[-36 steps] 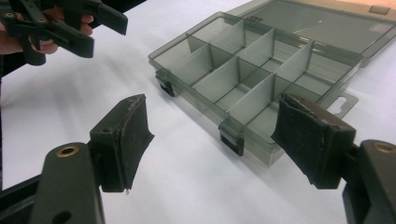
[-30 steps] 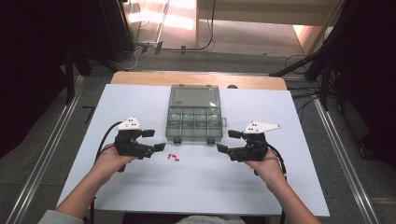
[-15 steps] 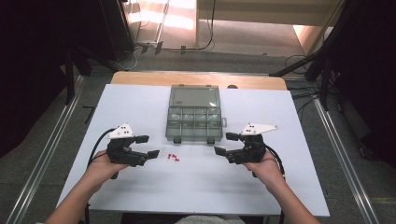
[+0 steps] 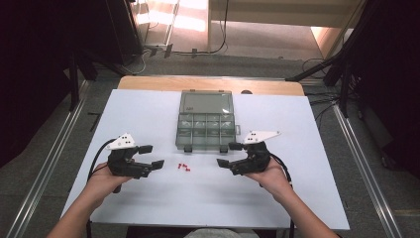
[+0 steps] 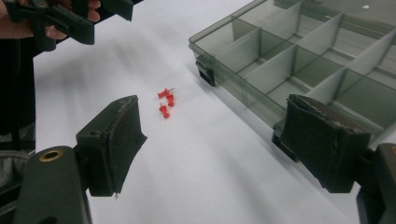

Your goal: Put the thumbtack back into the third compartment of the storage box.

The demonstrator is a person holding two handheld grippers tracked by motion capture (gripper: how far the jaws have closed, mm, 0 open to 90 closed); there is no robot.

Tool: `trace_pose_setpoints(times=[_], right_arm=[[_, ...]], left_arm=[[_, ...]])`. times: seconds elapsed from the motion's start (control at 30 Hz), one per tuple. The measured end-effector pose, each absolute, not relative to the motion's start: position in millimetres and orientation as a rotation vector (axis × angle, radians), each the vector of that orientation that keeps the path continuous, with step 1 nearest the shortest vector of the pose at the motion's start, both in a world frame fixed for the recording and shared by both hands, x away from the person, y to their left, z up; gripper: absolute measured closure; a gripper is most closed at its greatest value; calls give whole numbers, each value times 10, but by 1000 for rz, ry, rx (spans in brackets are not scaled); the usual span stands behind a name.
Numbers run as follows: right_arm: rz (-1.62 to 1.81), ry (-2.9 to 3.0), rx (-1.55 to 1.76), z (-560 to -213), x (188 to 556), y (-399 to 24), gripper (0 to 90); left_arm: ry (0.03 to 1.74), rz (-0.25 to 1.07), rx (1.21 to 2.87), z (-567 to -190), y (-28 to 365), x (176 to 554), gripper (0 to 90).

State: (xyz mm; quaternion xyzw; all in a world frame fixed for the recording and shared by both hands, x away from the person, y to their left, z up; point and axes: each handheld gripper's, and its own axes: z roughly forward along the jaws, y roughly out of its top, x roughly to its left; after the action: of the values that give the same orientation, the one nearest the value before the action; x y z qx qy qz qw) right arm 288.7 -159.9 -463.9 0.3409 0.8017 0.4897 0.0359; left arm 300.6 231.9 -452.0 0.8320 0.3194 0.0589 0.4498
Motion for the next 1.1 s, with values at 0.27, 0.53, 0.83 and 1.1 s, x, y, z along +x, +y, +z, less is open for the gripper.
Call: trace_pose_setpoints(times=[0.27,0.53,0.83,1.1], right_arm=[[1505,2512,1009,-4671,2934,-1419,222],[1502,2514,986,-4693,2978,-1317,222],[1476,2557,948,-4735,3005,-1181,233],[1462,2585,913,-4769,3048,-1049,250]], left_arm=[[813,157,2040,-4526,2390,2954,234],[820,160,2046,-4547,2419,2911,234],[817,172,2050,-4555,2405,2893,234],[809,168,2055,-4568,2399,2892,234]])
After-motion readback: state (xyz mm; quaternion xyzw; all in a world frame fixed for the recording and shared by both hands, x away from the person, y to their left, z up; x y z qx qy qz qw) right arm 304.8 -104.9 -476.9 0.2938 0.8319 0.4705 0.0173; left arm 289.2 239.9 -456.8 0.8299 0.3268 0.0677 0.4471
